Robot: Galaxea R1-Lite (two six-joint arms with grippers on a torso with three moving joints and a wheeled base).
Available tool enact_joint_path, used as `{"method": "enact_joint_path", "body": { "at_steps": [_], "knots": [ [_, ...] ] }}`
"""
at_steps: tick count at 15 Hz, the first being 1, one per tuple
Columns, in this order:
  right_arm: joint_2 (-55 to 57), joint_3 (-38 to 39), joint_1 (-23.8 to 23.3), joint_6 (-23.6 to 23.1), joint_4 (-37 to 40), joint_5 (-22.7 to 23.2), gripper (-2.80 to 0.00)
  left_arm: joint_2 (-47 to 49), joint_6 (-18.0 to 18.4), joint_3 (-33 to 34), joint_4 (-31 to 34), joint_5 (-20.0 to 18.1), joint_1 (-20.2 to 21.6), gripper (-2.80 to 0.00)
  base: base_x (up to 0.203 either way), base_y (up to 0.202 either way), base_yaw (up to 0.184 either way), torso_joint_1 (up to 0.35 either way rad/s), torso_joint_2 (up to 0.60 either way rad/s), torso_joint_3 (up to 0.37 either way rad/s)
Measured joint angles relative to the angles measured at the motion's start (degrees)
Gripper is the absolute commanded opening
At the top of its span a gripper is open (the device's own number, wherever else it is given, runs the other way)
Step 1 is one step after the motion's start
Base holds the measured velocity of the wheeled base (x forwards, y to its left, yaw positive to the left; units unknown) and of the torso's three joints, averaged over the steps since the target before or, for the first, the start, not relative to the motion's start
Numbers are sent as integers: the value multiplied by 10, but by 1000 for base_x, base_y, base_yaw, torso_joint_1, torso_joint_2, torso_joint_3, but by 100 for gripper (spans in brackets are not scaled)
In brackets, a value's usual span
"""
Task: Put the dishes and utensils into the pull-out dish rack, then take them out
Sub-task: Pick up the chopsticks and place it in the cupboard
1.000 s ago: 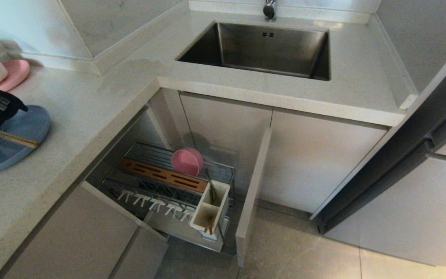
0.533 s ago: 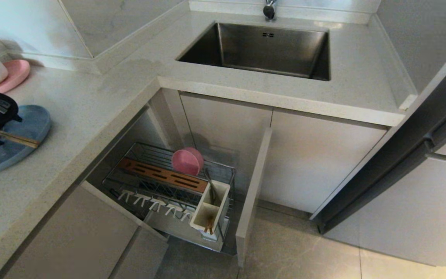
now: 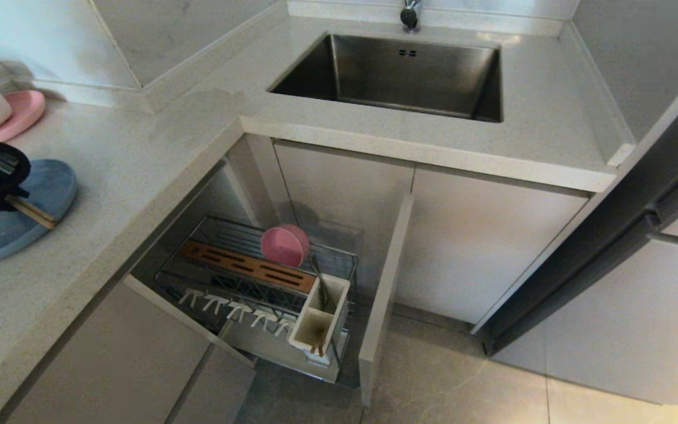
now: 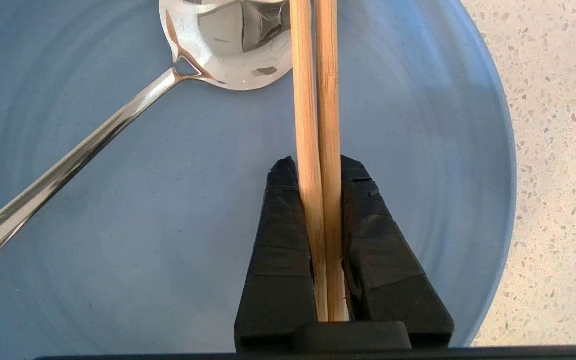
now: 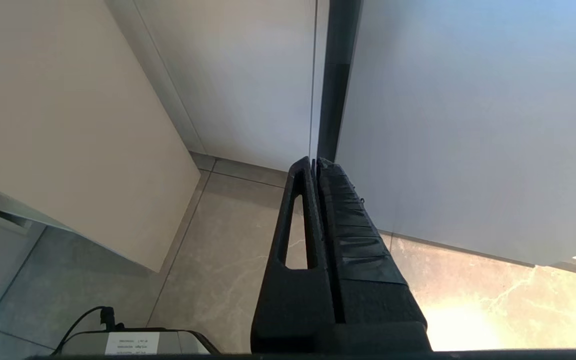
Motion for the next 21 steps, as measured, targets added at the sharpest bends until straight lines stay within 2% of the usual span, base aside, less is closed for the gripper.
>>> {"method": "enact_joint_path", "body": {
  "at_steps": [6,11,13,15,21],
  "knots": [
    [0,0,0,0,0,0,-280,-39,4,-10,4,-2,-3,-280,0,0,0,0,0,0],
    [0,0,0,0,0,0,-280,-127,13,-15,22,-10,-33,-280,0,0,0,0,0,0],
    [0,0,0,0,0,0,-280,-160,24,-15,59,-12,-70,-280,0,0,0,0,0,0],
    [0,0,0,0,0,0,-280,-191,28,-15,107,-19,-125,-280,0,0,0,0,0,0],
    [0,0,0,0,0,0,-280,-262,27,-12,289,-43,-332,-280,0,0,0,0,0,0]
  ]
}}
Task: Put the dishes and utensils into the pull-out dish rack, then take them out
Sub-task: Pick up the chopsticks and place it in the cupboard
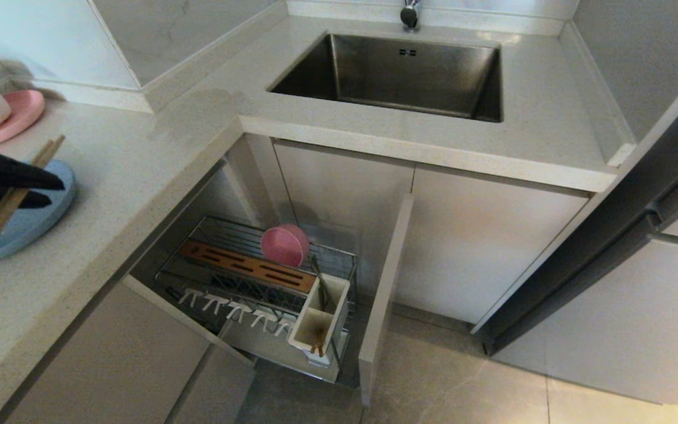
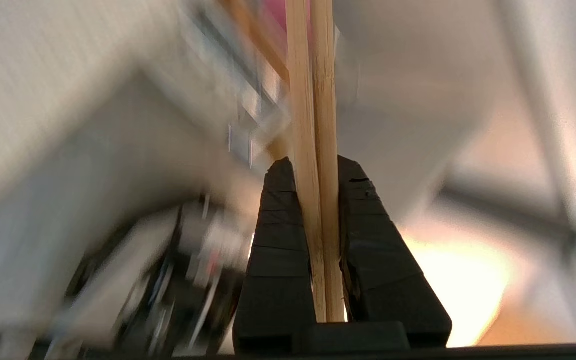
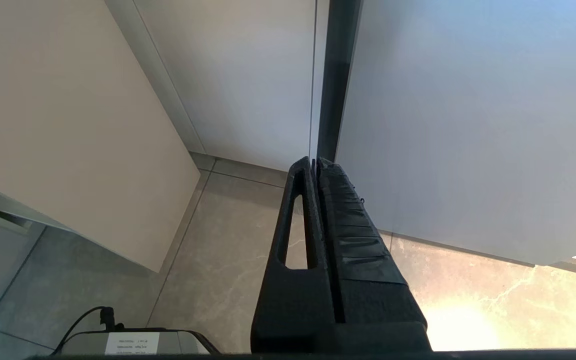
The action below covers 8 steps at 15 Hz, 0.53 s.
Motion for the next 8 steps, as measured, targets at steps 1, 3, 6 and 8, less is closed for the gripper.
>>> {"method": "enact_joint_path", "body": {
  "at_steps": [1,3,6,8],
  "knots": [
    [0,0,0,0,0,0,-280,-6,0,2,33,-7,-31,-280,0,0,0,0,0,0],
    [0,0,0,0,0,0,-280,-12,1,6,93,-38,-81,-280,0,0,0,0,0,0],
    [0,0,0,0,0,0,-280,-10,6,13,147,-102,-114,-280,0,0,0,0,0,0],
    [0,0,0,0,0,0,-280,7,14,18,180,-124,-120,-280,0,0,0,0,0,0]
  ]
}}
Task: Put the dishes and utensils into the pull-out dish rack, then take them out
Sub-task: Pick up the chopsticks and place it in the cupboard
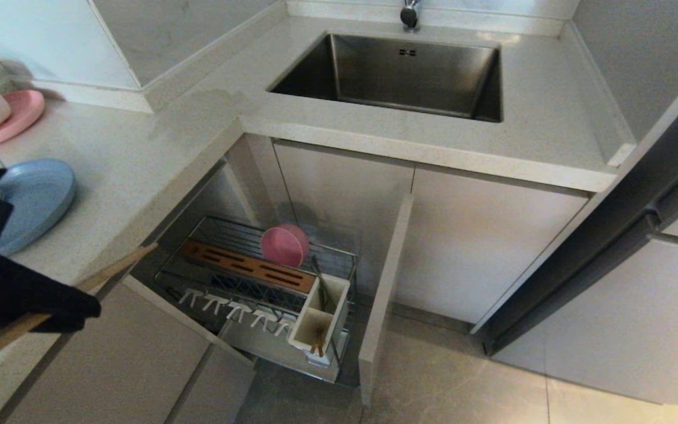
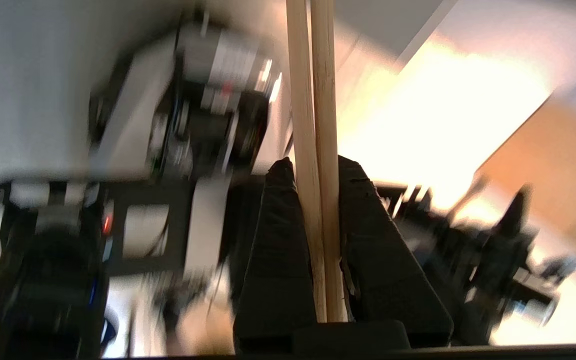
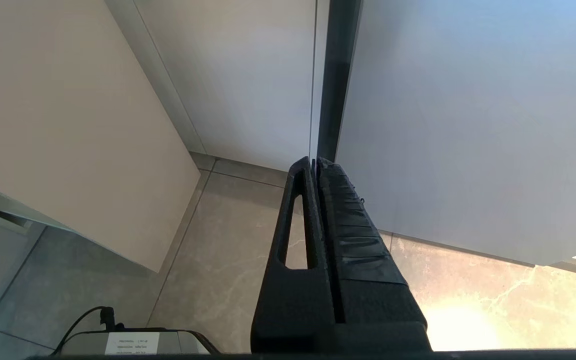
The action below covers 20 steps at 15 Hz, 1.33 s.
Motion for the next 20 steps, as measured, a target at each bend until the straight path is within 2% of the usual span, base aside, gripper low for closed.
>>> {"method": "enact_joint_path", "body": {
  "at_steps": [5,11,15,20],
  "knots": [
    [0,0,0,0,0,0,-280,87,21,8,45,-59,-10,-280,0,0,0,0,0,0],
    [0,0,0,0,0,0,-280,221,54,8,17,-128,7,-280,0,0,0,0,0,0],
    [0,0,0,0,0,0,-280,303,57,-4,-30,-139,26,-280,0,0,0,0,0,0],
    [0,0,0,0,0,0,-280,384,57,-26,-83,-140,29,-280,0,0,0,0,0,0]
  ]
}}
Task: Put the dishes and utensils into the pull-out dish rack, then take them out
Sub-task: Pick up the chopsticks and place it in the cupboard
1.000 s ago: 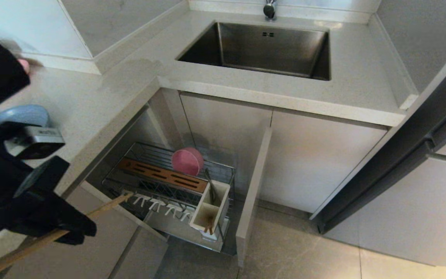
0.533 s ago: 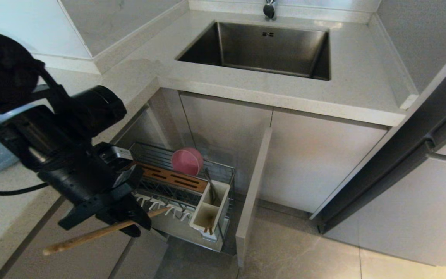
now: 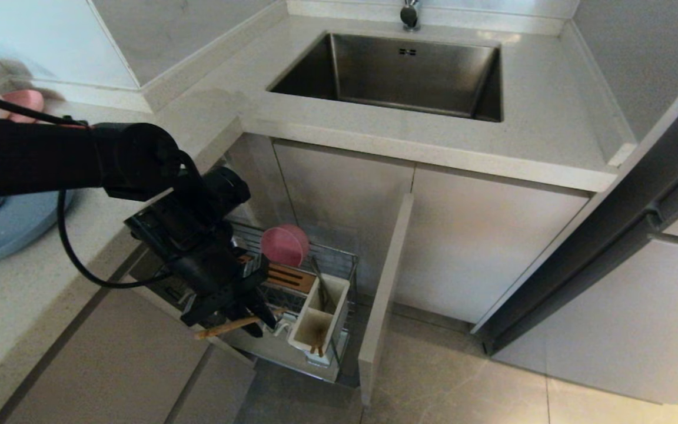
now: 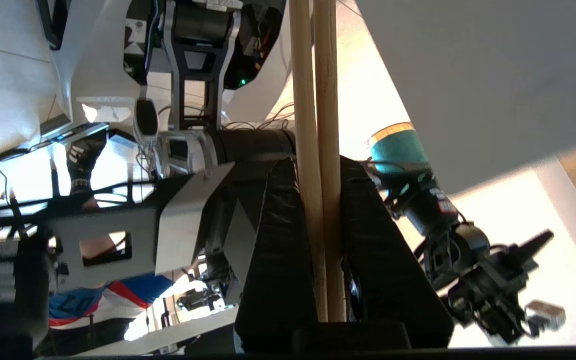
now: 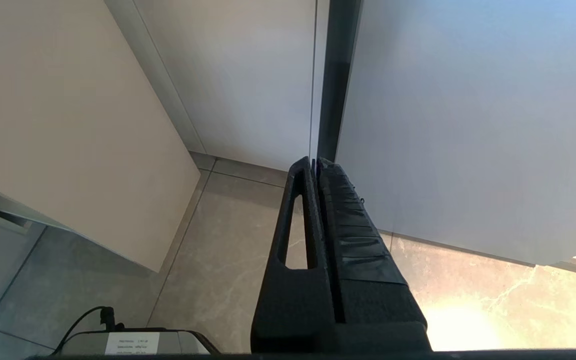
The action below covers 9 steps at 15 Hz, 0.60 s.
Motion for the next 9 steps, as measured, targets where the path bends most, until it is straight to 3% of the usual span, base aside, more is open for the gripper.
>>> {"method": "enact_joint_path", "body": {
  "at_steps": [9],
  "knots": [
    [0,0,0,0,0,0,-280,51,0,-1,-16,0,-12,-280,0,0,0,0,0,0]
  ]
}}
